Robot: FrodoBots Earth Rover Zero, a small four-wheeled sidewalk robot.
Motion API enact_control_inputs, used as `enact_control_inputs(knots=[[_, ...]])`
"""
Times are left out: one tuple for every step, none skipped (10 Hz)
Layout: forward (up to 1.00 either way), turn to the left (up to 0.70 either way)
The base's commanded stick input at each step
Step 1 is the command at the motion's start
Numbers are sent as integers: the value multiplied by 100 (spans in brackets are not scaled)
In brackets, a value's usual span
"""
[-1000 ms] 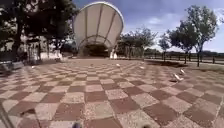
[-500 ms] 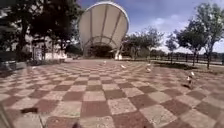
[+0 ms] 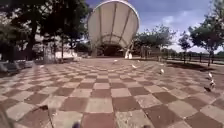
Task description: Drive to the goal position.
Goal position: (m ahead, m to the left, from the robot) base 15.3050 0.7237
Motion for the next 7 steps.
enact_control_inputs(knots=[[70, 0], [70, 0], [70, 0], [70, 0], [70, 0], [70, 0], [70, 0]])
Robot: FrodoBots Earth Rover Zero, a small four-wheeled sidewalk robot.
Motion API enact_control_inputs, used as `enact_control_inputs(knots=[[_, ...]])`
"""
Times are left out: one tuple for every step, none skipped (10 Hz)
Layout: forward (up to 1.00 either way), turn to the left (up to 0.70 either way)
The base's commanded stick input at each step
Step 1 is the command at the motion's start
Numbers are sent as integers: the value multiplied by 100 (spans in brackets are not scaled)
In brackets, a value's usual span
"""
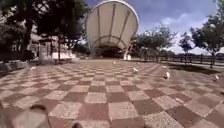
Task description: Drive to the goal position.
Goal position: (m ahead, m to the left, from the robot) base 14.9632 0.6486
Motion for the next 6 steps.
enact_control_inputs(knots=[[70, 0], [70, 0], [70, 0], [70, 0], [70, 29], [70, 35]])
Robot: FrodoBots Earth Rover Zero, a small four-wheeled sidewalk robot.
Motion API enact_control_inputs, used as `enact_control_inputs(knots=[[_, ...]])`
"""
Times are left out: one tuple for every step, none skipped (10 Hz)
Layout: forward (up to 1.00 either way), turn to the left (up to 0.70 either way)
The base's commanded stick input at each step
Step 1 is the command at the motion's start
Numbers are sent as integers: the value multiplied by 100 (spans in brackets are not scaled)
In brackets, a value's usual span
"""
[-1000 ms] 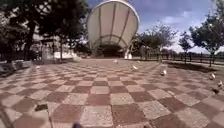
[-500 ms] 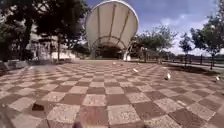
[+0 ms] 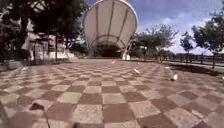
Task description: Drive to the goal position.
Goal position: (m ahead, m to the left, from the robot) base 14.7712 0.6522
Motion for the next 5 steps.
enact_control_inputs(knots=[[70, 35], [70, 35], [70, 35], [70, 35], [70, 26]])
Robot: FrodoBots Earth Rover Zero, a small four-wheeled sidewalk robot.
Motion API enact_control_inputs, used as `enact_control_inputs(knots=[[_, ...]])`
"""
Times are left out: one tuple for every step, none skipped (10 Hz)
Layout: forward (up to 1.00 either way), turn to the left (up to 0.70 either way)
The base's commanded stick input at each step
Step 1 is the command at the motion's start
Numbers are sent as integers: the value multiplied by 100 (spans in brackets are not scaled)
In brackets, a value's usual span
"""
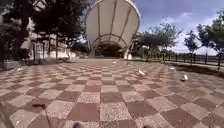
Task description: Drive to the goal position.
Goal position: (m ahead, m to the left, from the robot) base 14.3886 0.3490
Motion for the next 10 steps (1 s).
enact_control_inputs(knots=[[70, 7], [70, 0], [70, 0], [70, 0], [70, 0], [70, 0], [70, 0], [70, 0], [70, 0], [70, 0]])
